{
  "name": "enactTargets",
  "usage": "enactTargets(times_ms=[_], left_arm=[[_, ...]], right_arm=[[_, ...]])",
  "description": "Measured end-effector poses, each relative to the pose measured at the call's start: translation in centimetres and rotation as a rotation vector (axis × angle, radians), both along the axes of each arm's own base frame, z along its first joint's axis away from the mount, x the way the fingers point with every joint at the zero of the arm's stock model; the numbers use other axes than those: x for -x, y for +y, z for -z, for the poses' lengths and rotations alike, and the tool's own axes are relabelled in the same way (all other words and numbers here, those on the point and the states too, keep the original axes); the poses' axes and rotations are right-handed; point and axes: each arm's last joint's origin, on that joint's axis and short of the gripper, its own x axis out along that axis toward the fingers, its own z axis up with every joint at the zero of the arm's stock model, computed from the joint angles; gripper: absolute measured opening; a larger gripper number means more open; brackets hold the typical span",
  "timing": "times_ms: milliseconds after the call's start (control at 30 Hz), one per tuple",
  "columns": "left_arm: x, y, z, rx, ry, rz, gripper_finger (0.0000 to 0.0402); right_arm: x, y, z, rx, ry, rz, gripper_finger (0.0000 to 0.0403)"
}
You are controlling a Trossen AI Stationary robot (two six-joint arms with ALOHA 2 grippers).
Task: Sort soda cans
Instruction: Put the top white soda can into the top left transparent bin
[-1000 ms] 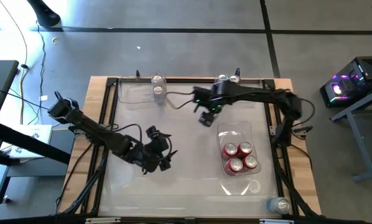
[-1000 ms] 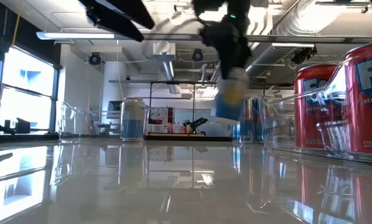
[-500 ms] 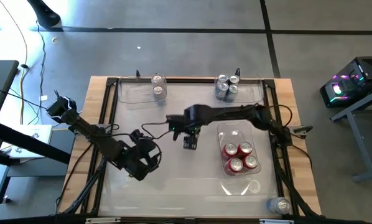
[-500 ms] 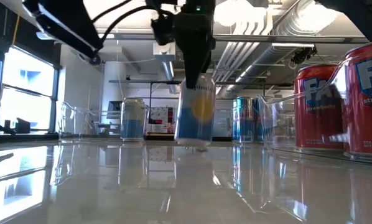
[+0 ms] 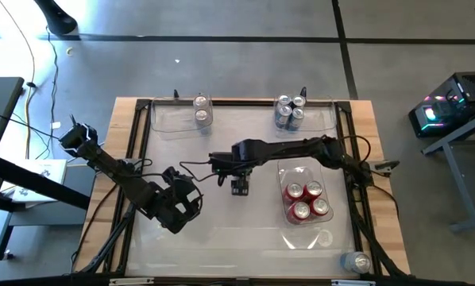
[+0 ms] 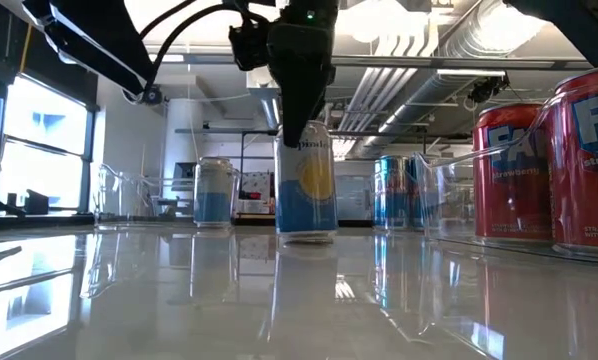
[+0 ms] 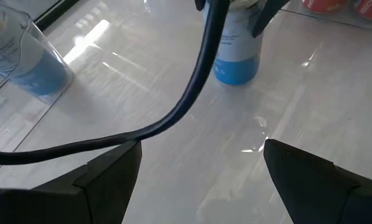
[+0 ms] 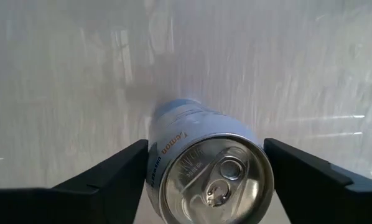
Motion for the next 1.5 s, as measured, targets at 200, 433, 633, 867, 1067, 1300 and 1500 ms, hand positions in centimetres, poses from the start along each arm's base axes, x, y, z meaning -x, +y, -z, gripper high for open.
enactTargets(times_ms=[200,433,633,867,1067,1300,1500], left_arm=[[0.0,0.0,0.0,0.000,-0.002,0.000,0.0333],[-0.1,0.0,0.0,-0.003,-0.009,-0.003,0.0333],[-0.2,0.0,-0.2,-0.029,-0.043,-0.013,0.0333],[-0.3,-0.1,-0.5,-0.059,-0.077,-0.006,0.0333],[0.2,-0.9,-0.3,-0.063,-0.065,0.039,0.0333],[1.9,-2.2,0.0,-0.098,-0.063,0.085,0.0333],[1.3,-2.2,-0.1,-0.081,-0.139,0.038,0.0333]], right_arm=[[-0.1,0.0,0.2,-0.008,0.000,-0.008,0.0344],[0.2,0.0,-0.9,-0.003,-0.035,-0.023,0.0349],[1.3,-0.2,-3.7,0.097,-0.098,-0.034,0.0350],[2.5,-0.5,-6.3,0.189,-0.149,-0.042,0.0350],[3.3,1.8,-5.1,0.214,-0.073,-0.194,0.0351],[9.5,3.8,-4.7,0.198,0.023,-0.272,0.0351],[20.1,3.7,-9.5,0.096,-0.391,-0.103,0.0350]])
